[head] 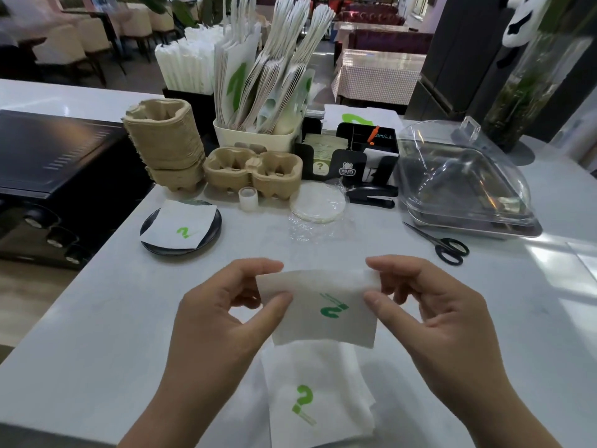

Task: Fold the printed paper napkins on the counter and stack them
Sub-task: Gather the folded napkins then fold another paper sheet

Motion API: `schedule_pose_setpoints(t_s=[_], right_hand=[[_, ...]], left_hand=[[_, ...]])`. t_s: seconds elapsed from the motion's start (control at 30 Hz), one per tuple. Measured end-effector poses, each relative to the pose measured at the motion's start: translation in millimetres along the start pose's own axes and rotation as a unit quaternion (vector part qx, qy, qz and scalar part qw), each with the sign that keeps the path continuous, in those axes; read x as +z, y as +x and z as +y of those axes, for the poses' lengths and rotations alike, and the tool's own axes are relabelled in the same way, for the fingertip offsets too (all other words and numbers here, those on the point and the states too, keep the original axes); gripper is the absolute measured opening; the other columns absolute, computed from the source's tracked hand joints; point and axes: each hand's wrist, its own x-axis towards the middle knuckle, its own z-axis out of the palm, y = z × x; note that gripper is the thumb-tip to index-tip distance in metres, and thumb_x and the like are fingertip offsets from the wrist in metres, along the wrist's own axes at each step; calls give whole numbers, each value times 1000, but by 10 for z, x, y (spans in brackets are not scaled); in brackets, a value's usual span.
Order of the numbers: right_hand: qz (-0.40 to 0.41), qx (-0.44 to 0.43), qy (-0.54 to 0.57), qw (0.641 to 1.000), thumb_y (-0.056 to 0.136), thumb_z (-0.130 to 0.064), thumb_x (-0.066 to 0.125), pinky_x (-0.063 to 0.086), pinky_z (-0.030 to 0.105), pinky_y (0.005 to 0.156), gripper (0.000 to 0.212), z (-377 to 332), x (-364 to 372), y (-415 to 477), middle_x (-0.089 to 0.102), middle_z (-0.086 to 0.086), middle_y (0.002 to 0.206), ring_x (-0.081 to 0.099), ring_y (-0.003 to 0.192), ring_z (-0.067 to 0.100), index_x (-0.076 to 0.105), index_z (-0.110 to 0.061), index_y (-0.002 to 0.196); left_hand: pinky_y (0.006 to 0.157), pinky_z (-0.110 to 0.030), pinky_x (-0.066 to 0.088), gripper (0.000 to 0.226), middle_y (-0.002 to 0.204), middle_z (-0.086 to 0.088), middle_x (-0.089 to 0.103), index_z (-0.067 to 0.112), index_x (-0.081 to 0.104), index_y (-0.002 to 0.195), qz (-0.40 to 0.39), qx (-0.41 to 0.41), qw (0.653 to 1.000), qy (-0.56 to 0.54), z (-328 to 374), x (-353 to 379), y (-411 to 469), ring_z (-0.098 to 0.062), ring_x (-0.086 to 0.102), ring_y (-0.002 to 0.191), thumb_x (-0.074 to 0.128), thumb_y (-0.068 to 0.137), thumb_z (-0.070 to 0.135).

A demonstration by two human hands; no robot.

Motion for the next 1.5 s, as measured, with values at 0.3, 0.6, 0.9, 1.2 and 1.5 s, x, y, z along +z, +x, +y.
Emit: schedule_pose_setpoints(t_s=[0.3,0.6,0.9,1.2,1.5], right_hand=[[-98,-17,-147,984,82,-21,74,42,16,52,21,-145,-7,-58,67,-10,91,60,92,13,59,-33,74],[-148,239,-23,959,84,-15,75,43,24,58,29,339,210,-119,56,-7,66,48,53,8,59,-37,94],[-173,228,-262,922,79,-51,68,42,21,85,66,608,473,-324,58,-14,112,60,102,8,37,-39,136],[-222,228,-126,940,75,-30,70,48,17,83,64,646,510,-256,61,-20,120,60,100,2,42,-48,130],[-142,112,148,972,85,-3,77,58,23,78,59,383,975,149,65,-23,94,69,82,3,55,-43,123]], left_hand=[[61,-11,45,19,86,15,76,30,66,83,-117,-3,989,90,240,-229,-62,-4,66,77,68,73,45],[55,-23,48,21,68,6,71,35,64,92,-171,-141,971,90,-298,2,-111,-8,54,50,74,85,18],[96,-28,45,63,129,12,49,36,37,140,-196,-84,871,443,-626,335,-233,-14,49,124,49,87,68],[91,-24,49,63,115,16,51,39,48,124,-151,-87,930,324,-813,393,-208,-8,55,108,59,68,66],[80,-31,63,29,102,2,83,34,74,104,18,-106,985,-132,-763,-106,107,-17,78,97,79,77,26]])
